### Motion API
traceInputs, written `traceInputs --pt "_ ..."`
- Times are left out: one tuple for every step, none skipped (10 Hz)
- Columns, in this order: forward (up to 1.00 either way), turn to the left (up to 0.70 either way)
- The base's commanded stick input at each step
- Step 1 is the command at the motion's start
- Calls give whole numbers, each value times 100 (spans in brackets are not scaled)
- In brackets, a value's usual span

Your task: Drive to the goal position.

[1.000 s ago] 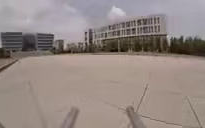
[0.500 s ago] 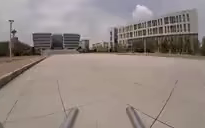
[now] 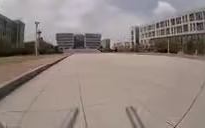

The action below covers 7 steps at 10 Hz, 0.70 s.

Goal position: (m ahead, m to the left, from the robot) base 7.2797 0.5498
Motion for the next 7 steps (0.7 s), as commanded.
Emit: traceInputs --pt "0 0" --pt "0 0" --pt "0 0" --pt "0 0" --pt "0 0" --pt "1 0" --pt "15 0"
